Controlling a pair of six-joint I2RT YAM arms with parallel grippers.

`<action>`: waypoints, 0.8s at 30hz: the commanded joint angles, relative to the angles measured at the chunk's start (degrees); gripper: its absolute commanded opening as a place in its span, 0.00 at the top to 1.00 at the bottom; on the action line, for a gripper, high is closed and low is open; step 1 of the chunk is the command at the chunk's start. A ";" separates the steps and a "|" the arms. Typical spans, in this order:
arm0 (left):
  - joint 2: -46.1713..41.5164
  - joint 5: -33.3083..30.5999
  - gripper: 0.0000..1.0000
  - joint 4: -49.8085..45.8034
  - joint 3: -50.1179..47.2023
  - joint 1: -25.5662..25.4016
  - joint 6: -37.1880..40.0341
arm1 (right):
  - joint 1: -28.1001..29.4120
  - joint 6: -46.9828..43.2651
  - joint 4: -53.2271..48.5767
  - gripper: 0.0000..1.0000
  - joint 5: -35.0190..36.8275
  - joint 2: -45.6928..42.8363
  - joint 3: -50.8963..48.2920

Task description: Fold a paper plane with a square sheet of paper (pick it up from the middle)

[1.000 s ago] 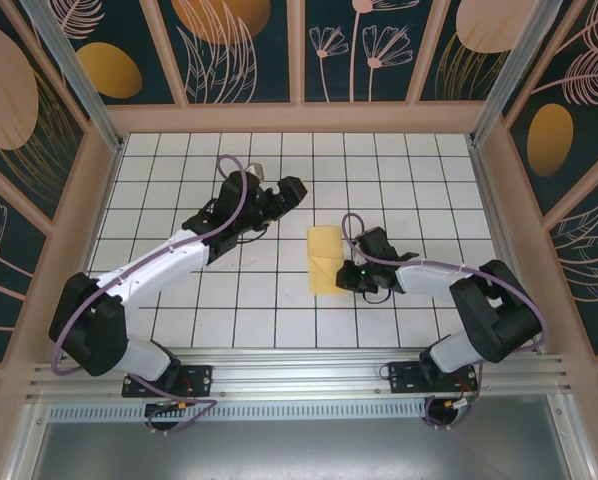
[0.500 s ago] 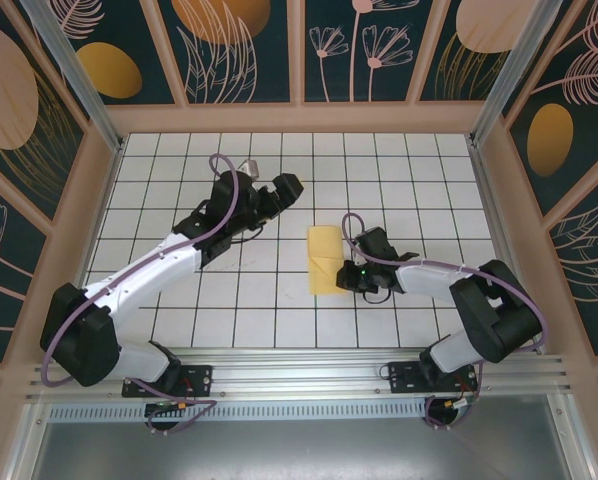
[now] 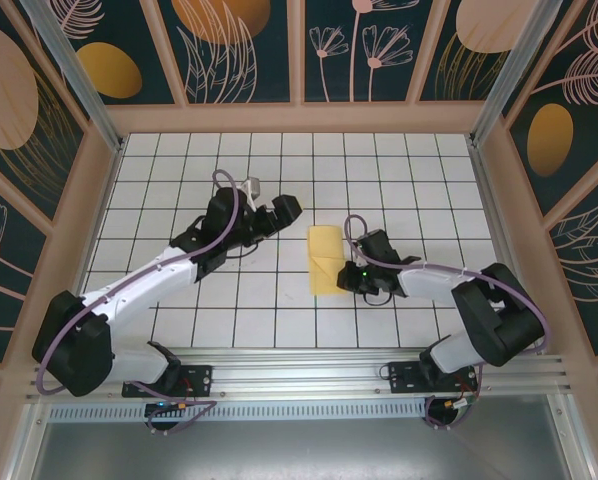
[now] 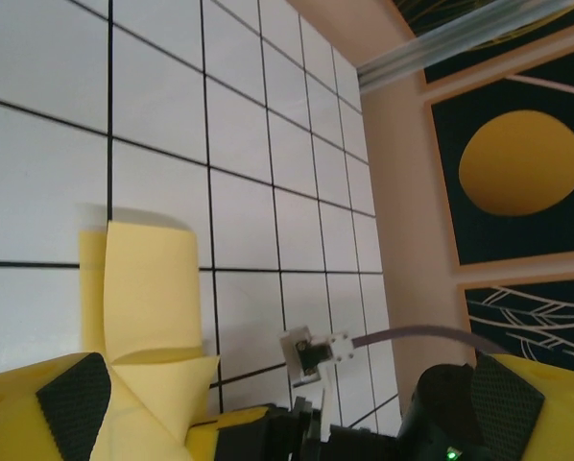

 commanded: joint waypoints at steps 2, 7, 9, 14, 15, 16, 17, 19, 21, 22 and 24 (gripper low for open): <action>-0.99 2.93 0.01 6.79 -3.34 0.19 2.20 | -0.27 1.57 1.01 0.92 -2.30 -1.33 -3.04; -2.27 0.14 0.01 6.33 -5.54 0.24 3.27 | -0.26 1.01 -0.06 0.90 -3.30 -7.90 0.67; -3.39 0.06 0.01 7.92 -7.35 0.24 3.07 | -0.24 0.72 -0.72 0.89 -3.83 -10.18 0.91; -4.98 0.16 0.02 9.79 -10.39 0.21 2.66 | -2.84 1.10 -0.21 0.89 -5.16 -10.84 -2.44; -5.46 0.20 0.01 10.80 -11.22 0.24 2.12 | -2.99 1.20 0.24 0.89 -5.34 -10.51 -3.18; -6.02 0.09 0.02 11.66 -12.01 0.22 1.82 | -3.07 1.40 0.98 0.89 -6.01 -10.31 -3.85; -6.74 -0.08 0.01 12.13 -12.75 0.23 1.65 | -3.09 1.73 2.11 0.89 -7.05 -10.04 -4.46; -8.82 -2.33 0.02 10.46 -13.73 0.22 1.35 | -3.09 2.03 3.50 0.89 -7.91 -9.28 -5.46; -11.55 -6.65 0.02 7.21 -15.01 0.23 -0.24 | -3.18 1.73 4.36 0.89 -8.17 -7.97 -6.06; -12.60 -7.70 0.01 7.23 -15.92 0.24 -0.33 | -3.18 1.40 4.76 0.89 -8.63 -7.28 -6.17; -14.98 -7.62 0.01 8.53 -17.75 0.16 0.09 | -3.18 1.16 5.47 0.89 -9.19 -6.03 -6.09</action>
